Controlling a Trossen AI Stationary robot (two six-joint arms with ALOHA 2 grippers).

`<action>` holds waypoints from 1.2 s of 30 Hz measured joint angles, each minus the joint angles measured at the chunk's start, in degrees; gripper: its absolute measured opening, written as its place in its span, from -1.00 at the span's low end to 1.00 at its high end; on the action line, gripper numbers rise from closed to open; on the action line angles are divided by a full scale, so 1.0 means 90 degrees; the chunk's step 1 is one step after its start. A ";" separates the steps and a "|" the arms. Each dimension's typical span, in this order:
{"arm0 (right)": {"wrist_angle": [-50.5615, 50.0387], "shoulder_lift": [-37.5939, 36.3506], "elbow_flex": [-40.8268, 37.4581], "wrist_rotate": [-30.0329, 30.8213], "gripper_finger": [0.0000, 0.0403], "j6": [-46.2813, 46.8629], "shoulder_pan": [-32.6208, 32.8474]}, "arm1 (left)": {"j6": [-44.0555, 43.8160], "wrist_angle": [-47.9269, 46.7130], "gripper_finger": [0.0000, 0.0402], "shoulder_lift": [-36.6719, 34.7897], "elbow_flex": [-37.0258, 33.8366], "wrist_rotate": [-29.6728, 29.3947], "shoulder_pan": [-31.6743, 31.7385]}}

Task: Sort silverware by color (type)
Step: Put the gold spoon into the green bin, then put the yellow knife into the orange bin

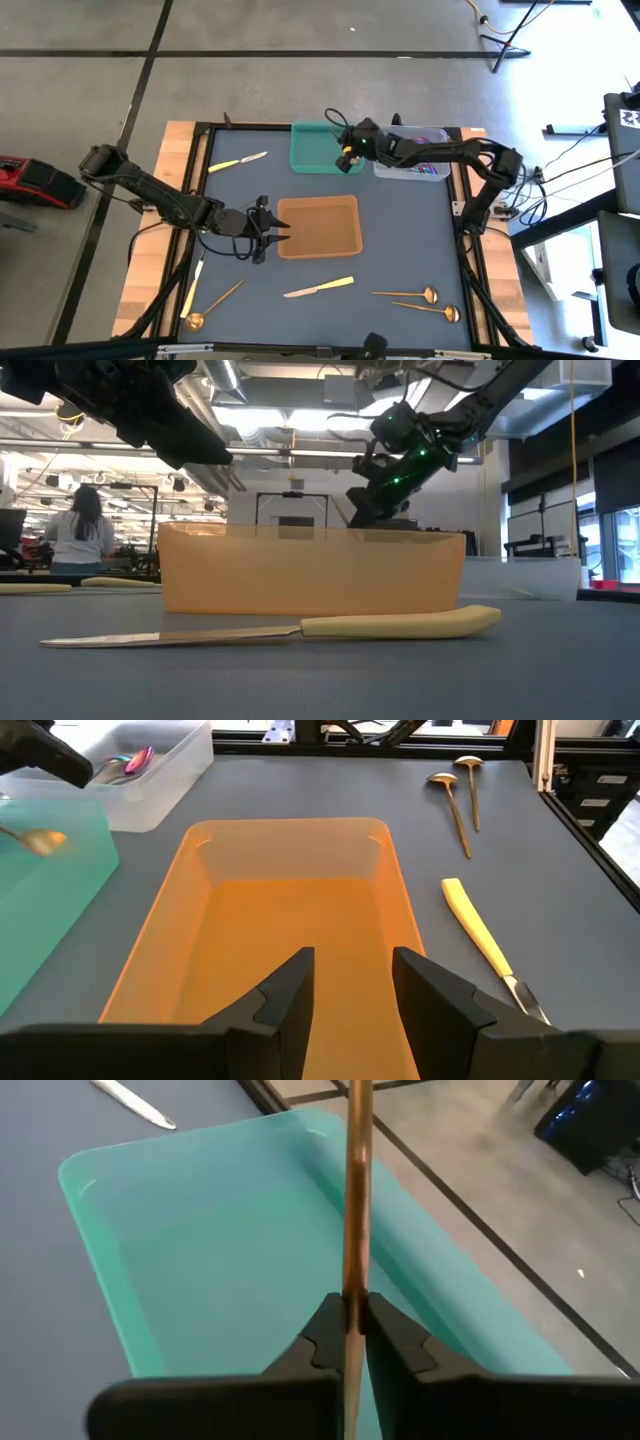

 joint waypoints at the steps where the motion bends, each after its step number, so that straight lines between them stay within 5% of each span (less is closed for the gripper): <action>1: -0.0013 0.0006 0.0000 -0.0006 -0.88 0.0007 0.0000 | 0.0000 0.0002 -0.34 0.0000 0.0000 0.0000 0.0000; 7: -0.0179 -0.0104 0.0034 0.0010 -0.48 0.0043 0.0006 | 0.0000 0.0015 -0.34 0.0000 0.0000 -0.0002 0.0000; 11: -0.1227 -0.0540 0.0405 -0.0289 -0.29 -0.0125 0.0192 | -0.0013 -0.0004 -0.34 0.0000 0.0000 -0.0002 -0.0010; 21: -0.1849 -0.1800 -0.0149 -0.0559 -0.32 -0.0096 0.2257 | -0.0436 -0.0353 -0.34 -0.0019 0.0060 -0.0078 -0.0483; 28: -0.0478 -0.1855 -0.0937 -0.0827 -0.34 -0.0020 0.3945 | -0.2201 -0.4114 -0.34 -0.0034 0.1081 -0.0164 -0.0551; 36: 0.0798 -0.1862 -0.1088 -0.0814 -0.34 -0.0501 0.4703 | -0.4159 -0.7970 -0.34 -0.0034 0.2047 -0.0150 -0.0347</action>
